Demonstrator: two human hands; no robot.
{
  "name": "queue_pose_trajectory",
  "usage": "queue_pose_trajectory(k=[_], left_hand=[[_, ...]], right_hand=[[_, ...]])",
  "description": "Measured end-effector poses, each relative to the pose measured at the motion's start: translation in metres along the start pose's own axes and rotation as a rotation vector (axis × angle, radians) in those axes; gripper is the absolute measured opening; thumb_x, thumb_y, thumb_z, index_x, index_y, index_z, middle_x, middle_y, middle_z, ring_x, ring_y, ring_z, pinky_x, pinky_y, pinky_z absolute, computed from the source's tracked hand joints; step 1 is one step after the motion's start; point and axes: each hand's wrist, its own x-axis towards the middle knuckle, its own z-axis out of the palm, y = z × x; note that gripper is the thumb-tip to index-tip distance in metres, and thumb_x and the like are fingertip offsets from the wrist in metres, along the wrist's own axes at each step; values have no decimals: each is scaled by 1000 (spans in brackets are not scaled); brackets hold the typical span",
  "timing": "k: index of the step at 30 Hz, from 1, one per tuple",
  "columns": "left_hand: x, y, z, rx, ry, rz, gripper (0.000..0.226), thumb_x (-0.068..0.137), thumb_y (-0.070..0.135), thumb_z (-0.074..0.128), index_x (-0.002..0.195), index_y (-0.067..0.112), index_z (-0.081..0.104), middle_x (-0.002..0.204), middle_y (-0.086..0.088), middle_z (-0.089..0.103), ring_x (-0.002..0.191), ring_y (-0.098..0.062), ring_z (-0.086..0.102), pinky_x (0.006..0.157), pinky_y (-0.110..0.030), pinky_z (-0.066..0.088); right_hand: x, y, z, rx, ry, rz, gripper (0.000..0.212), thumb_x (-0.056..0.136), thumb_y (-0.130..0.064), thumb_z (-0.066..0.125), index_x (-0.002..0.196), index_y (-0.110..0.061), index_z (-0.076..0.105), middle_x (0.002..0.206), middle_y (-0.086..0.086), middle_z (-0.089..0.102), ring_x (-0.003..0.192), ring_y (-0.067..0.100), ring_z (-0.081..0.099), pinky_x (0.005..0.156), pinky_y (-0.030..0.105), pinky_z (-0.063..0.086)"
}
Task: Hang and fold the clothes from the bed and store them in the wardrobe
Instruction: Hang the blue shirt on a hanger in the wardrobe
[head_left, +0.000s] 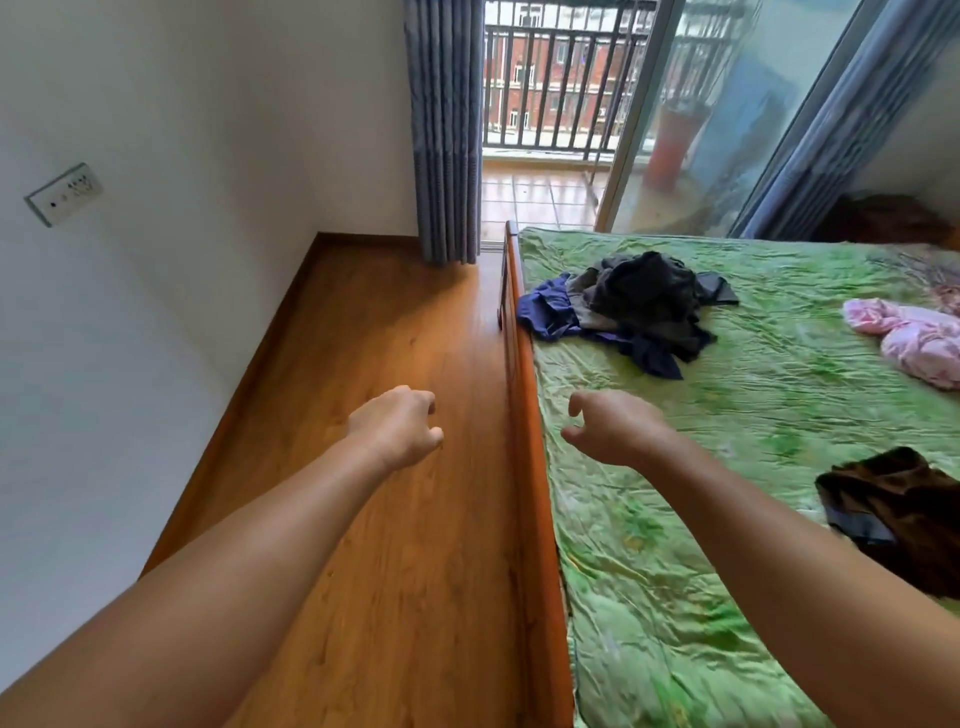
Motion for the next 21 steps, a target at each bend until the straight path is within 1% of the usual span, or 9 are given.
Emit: queue_pose_trajectory(k=[3,5,9,13,15,17,21], left_hand=[[31,4,4,4,-22,44,36,95,44,63,126,26,62,123,3,62,95,-15,65,70,-23,59],[56,6,8,5,-37,77,37,94,45,62,127,28,62,124,4,61,97,-14,63,70,-22,57],[129,15,14,14,-65,139,38,94,46,62,129,28,61,126,5,59,100,-14,62,68,-19,53],[227,32,20,48,-51,162,37,94,46,63,127,29,61,121,5,59,92,-13,61,64,-19,53],[274,43,21,72,-66,158,37,92,47,64,125,31,61,119,5,58,88,-12,61,65,-22,55],[321,54,21,90,-93,170,38,90,50,64,124,33,61,117,6,58,89,-13,62,70,-29,59],[405,83,21,123,-146,227,37,86,54,65,119,37,61,112,6,57,91,-17,63,73,-36,60]], right_hand=[[25,2,8,33,-32,46,37,89,-56,54,117,-32,59,120,-1,64,105,24,61,85,40,53],[49,3,10,52,-40,65,37,89,-55,54,118,-31,59,122,-1,64,107,24,61,85,39,53],[113,20,1,79,-31,123,37,88,-54,54,117,-32,59,121,0,64,108,24,62,81,37,52],[198,53,-15,106,-16,160,38,88,-53,53,118,-32,59,122,2,64,108,25,62,76,34,48],[235,70,-24,108,-32,166,37,88,-51,52,119,-31,59,123,2,63,109,25,62,75,34,48],[267,86,-31,110,-39,183,38,88,-48,52,120,-29,58,124,1,63,110,25,62,76,35,48],[317,117,-45,130,-51,221,42,87,-49,51,123,-28,57,126,2,62,114,26,61,87,40,53]])
